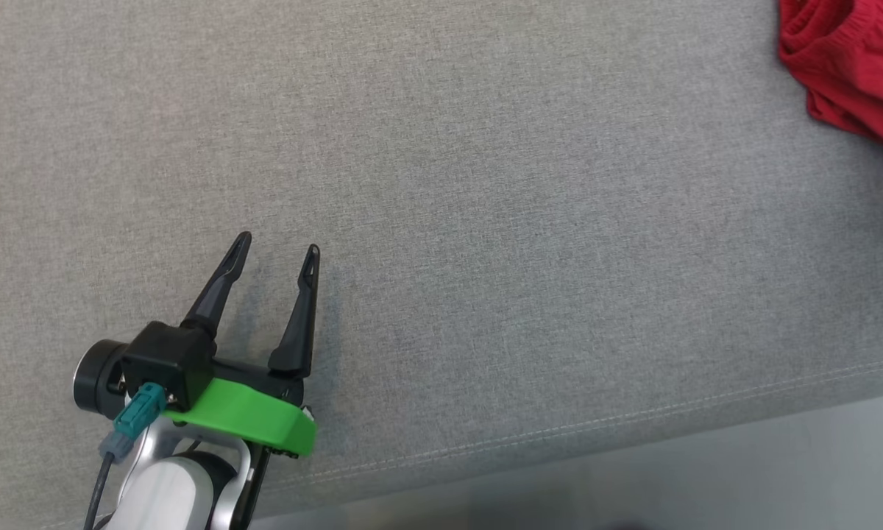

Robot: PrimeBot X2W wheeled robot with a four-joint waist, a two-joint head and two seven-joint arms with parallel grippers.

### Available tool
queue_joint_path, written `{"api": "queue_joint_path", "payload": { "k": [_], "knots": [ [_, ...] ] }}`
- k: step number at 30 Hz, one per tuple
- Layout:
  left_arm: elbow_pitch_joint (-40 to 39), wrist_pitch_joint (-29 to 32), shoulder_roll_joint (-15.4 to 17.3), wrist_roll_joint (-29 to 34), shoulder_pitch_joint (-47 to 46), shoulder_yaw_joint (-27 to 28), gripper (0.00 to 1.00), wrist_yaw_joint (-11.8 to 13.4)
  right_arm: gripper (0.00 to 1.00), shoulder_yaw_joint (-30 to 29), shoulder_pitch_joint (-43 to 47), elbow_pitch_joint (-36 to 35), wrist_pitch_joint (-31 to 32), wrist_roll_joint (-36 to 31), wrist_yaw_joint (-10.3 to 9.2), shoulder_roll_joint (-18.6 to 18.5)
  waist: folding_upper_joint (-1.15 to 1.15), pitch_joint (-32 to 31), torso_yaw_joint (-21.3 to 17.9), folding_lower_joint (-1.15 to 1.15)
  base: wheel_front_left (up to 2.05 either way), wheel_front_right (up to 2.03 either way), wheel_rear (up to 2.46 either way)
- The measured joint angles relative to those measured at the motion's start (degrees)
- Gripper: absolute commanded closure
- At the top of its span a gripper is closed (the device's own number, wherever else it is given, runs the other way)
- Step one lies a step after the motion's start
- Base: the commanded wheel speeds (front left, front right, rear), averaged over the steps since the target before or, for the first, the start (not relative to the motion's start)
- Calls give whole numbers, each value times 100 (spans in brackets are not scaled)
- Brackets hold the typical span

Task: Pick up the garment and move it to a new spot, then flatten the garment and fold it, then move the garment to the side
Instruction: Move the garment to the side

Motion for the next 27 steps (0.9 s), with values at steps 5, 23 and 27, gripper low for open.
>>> {"api": "queue_joint_path", "payload": {
  "k": [5,23,27],
  "knots": [
    [15,2,-1,-1,-1,-22,0,0,0,-279,5,133,-179,249,34,68,0,-67,-53,0,0,0,0],
    [15,-14,-104,-47,-1,-2,0,36,0,9,187,188,-268,396,642,431,0,-205,28,0,0,0,0],
    [36,-93,-134,-66,10,37,0,59,0,69,400,171,-299,360,671,437,0,-256,-6,0,0,0,0]
  ]
}}
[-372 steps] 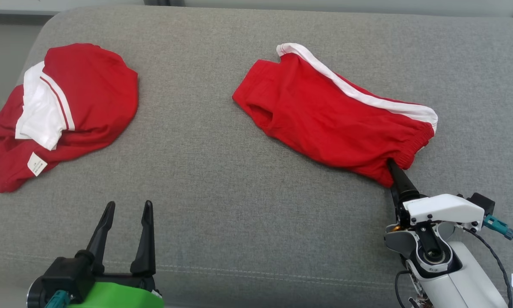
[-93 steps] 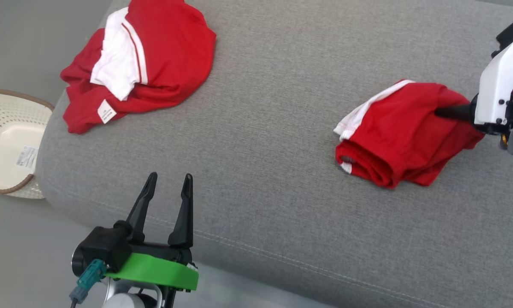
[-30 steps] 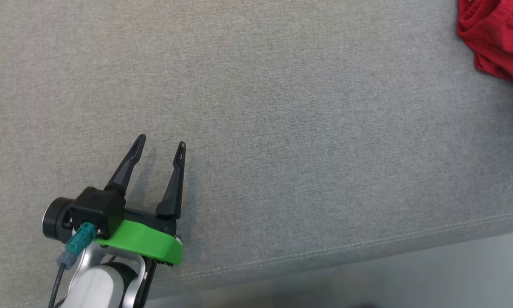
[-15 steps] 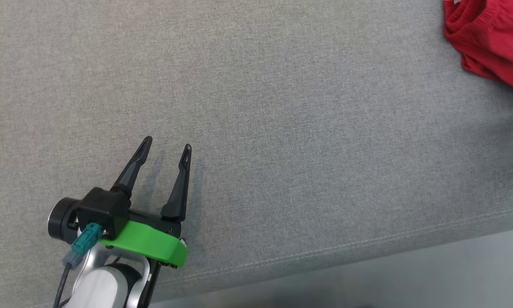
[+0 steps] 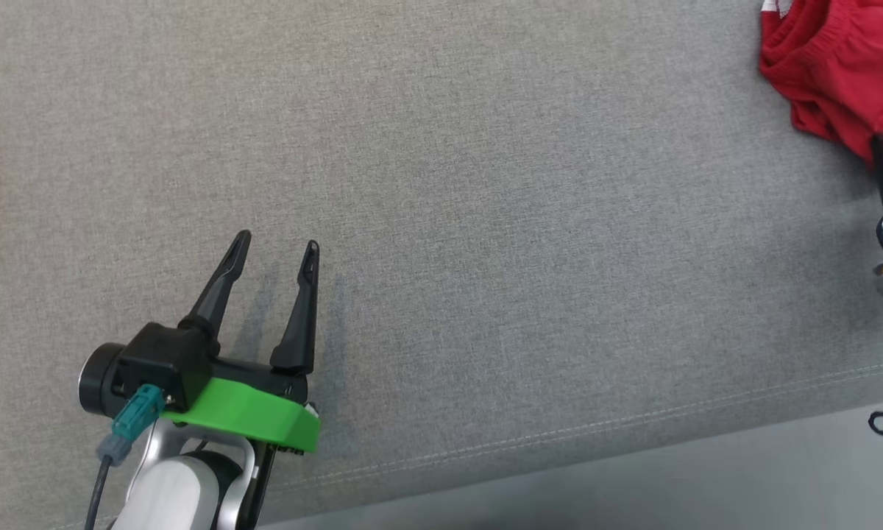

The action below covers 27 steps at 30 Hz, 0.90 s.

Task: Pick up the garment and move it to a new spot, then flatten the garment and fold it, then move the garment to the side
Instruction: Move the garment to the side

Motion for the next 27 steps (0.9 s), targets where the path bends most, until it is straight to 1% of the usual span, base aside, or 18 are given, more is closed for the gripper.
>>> {"api": "queue_joint_path", "payload": {
  "k": [4,8,14,18,21,27],
  "knots": [
    [21,-108,-58,-34,20,81,0,46,0,54,272,-80,-21,11,71,86,0,-73,-51,0,0,0,0],
    [48,-162,-58,-67,54,152,0,51,0,85,466,-233,-120,71,74,233,0,-136,-149,0,0,0,0],
    [112,-193,-52,-89,183,201,0,74,0,187,591,-480,-300,176,122,623,0,-245,-324,0,0,0,0],
    [107,-209,-65,-90,180,98,0,65,0,41,645,-519,-469,278,122,632,0,-326,-378,0,0,0,0],
    [108,-209,-96,-90,177,27,0,42,0,-97,652,-525,-582,432,122,641,0,-331,-336,0,0,0,0],
    [125,-210,-115,-90,174,-4,0,41,0,-46,654,-598,-625,443,122,737,0,-333,-189,0,0,0,0]
  ]
}}
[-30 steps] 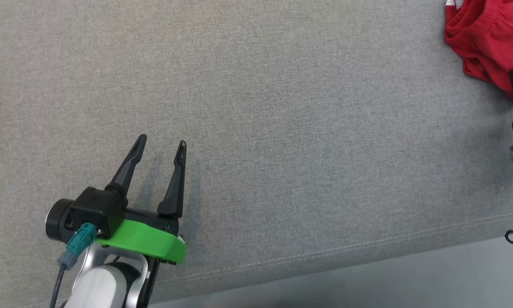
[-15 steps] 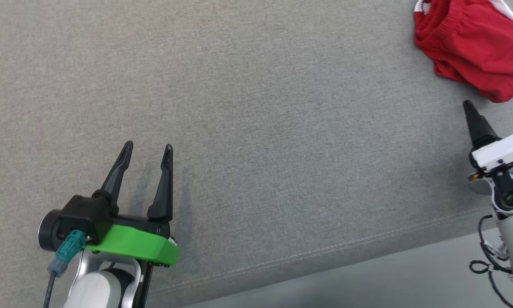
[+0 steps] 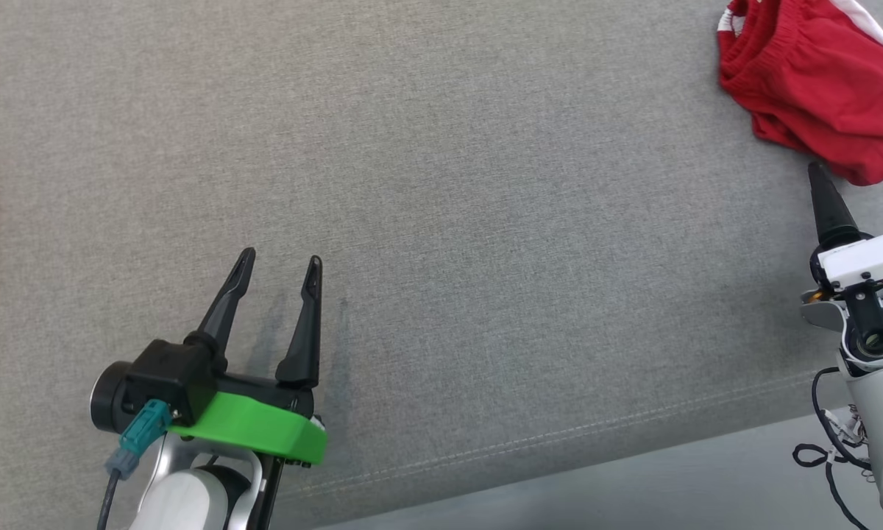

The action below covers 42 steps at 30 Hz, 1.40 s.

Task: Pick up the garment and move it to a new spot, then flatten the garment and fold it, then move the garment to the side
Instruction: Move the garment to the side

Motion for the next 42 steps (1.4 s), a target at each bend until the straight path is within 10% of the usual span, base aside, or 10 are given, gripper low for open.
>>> {"api": "queue_joint_path", "payload": {
  "k": [15,31,42],
  "knots": [
    [-21,-9,-19,0,0,25,0,1,0,-286,-93,162,-47,554,-60,441,0,78,157,0,0,0,0],
    [80,-59,-98,-51,-13,-89,0,-42,0,-286,-681,604,336,424,-870,10,0,43,321,0,0,0,0],
    [129,-135,-149,-60,-14,-55,0,-46,0,-190,-921,642,511,425,-978,93,0,58,523,0,0,0,0]
  ]
}}
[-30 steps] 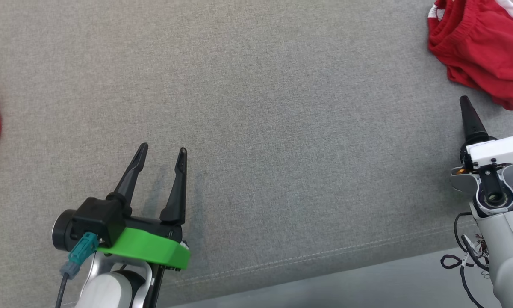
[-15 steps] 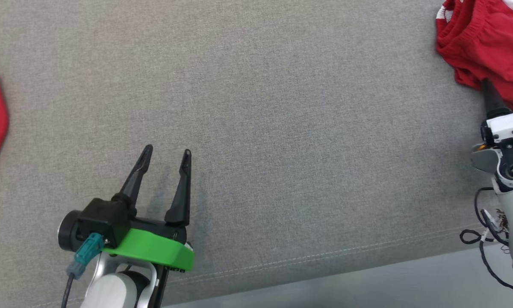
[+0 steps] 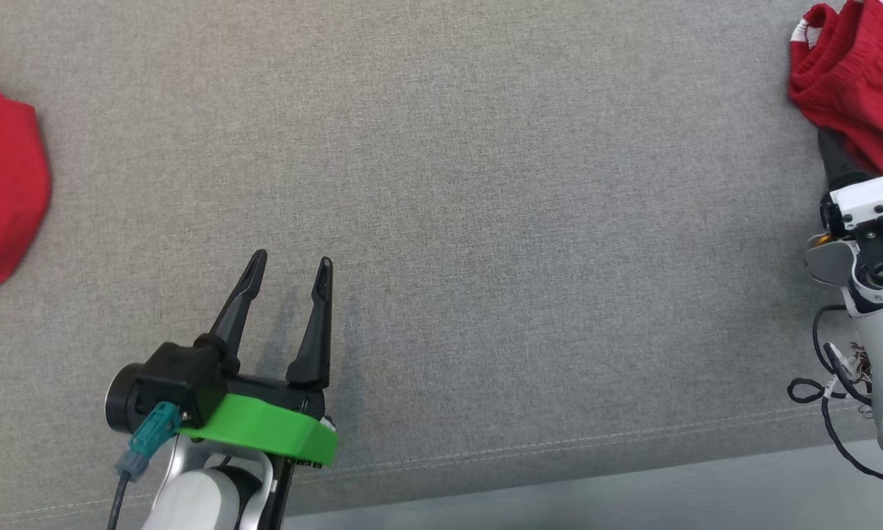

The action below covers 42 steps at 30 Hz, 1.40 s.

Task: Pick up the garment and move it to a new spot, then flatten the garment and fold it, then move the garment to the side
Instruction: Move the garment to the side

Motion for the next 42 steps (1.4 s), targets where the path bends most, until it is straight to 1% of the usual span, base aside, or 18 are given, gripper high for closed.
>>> {"api": "queue_joint_path", "payload": {
  "k": [7,17,19,21,22,23,25,28,29,30,31,33,34,35,38,42],
  "knots": [
    [30,-68,-11,-15,0,0,0,0,0,-4,-63,41,7,-10,-80,-65,0,24,55,0,0,0,0],
    [57,-116,-14,-41,-1,35,0,2,0,-56,-146,103,13,-9,-96,-85,0,93,64,0,0,0,0],
    [57,-116,-14,-41,-1,36,0,2,7,-65,-168,118,4,-9,-99,-85,0,111,56,0,0,0,0],
    [57,-116,-13,-41,-2,35,0,2,12,-74,-171,132,-3,-9,-99,-85,0,124,50,0,0,0,0],
    [57,-116,-13,-41,-2,36,0,2,25,-88,-176,145,-11,-9,-102,-87,0,137,43,0,0,0,0],
    [59,-116,-12,-41,-2,36,0,2,25,-97,-178,159,-21,-9,-143,-87,0,143,39,0,0,0,0],
    [63,-116,-12,-41,-3,36,0,2,32,-110,-179,186,-60,-9,-143,-91,0,153,31,0,0,0,0],
    [70,-116,-11,-41,-4,36,0,2,34,-125,-182,222,-103,-9,-143,-101,0,164,22,0,0,0,0],
    [71,-116,-11,-41,-5,37,0,2,33,-127,-184,229,-104,-9,-143,-103,0,167,20,0,0,0,0],
    [74,-118,-10,-41,-6,37,0,2,37,-130,-192,236,-105,-9,-144,-104,0,168,18,0,0,0,0],
    [75,-118,-10,-41,-7,37,0,2,43,-131,-199,242,-105,-9,-145,-104,0,170,16,0,0,0,0],
    [75,-118,-10,-41,-12,36,0,2,47,-131,-203,256,-105,-9,-151,-104,0,175,14,0,0,0,0],
    [75,-118,-10,-41,-15,35,0,2,50,-131,-205,260,-107,-9,-151,-104,0,178,14,0,0,0,0],
    [75,-118,-10,-41,-19,35,0,2,52,-131,-211,267,-112,-10,-151,-104,0,181,15,0,0,0,0],
    [77,-118,-10,-41,-23,34,0,2,51,-129,-233,279,-122,-10,-151,-103,0,191,24,0,0,0,0],
    [79,-118,-10,-41,-27,33,0,2,45,-127,-294,292,-154,-10,-151,-103,0,205,44,0,0,0,0]
  ]
}}
